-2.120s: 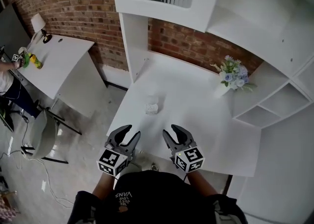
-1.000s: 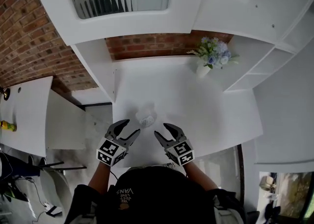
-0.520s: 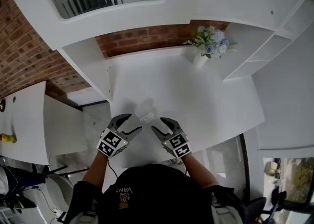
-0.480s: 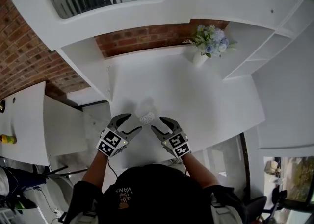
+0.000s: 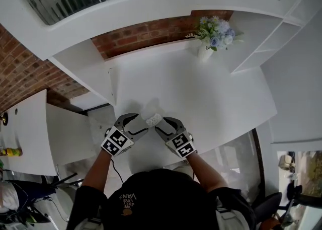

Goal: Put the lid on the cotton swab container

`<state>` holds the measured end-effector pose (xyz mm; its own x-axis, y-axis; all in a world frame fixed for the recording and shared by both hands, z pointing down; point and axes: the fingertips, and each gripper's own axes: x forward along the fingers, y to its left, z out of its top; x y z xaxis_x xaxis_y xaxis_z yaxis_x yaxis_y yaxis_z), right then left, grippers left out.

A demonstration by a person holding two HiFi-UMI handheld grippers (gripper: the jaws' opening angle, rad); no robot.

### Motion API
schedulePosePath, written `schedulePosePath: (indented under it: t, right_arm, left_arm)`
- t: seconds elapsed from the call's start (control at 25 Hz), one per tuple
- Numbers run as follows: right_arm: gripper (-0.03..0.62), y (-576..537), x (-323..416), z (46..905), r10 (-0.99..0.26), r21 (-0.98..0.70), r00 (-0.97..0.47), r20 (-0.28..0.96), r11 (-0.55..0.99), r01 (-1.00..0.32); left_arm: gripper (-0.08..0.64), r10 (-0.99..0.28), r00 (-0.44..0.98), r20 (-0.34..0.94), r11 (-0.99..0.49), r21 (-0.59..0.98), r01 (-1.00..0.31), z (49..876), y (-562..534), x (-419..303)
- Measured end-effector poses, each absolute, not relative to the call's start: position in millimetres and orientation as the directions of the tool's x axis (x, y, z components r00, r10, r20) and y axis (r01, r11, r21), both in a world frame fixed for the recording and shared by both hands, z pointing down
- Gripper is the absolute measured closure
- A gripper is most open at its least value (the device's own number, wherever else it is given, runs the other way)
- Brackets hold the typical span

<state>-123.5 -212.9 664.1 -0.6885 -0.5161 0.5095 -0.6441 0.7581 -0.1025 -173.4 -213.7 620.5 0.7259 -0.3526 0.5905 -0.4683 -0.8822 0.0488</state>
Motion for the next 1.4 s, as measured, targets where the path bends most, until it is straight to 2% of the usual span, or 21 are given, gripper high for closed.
schedulePosePath:
  t: [0.4,0.88,1.12,1.4]
  right_arm:
    - [0.396,-215,-125,667,-0.519,-0.102,-0.684,0.512,0.755,-0.648]
    - [0.397,-216,-122,667,-0.503,-0.125,-0.687,0.525,0.752,-0.647]
    - [0.397,-217,-113,655,-0.516,-0.147,-0.693,0.504,0.739,-0.658]
    - [0.397,-222,-96,616,-0.588,-0.173,-0.686,0.428,0.692,-0.701]
  left_arm:
    - [0.281,-0.285,0.731,0.62,-0.921,0.034,-0.389,623,-220,-162]
    - [0.281,-0.278,0.746,0.606,-0.935,0.008,-0.355,611,-210,-148]
    - [0.281,-0.285,0.75,0.597,-0.931,0.015,-0.365,607,-204,-144]
    - [0.281,-0.286,0.757,0.587,-0.929,0.023,-0.369,607,-195,-137]
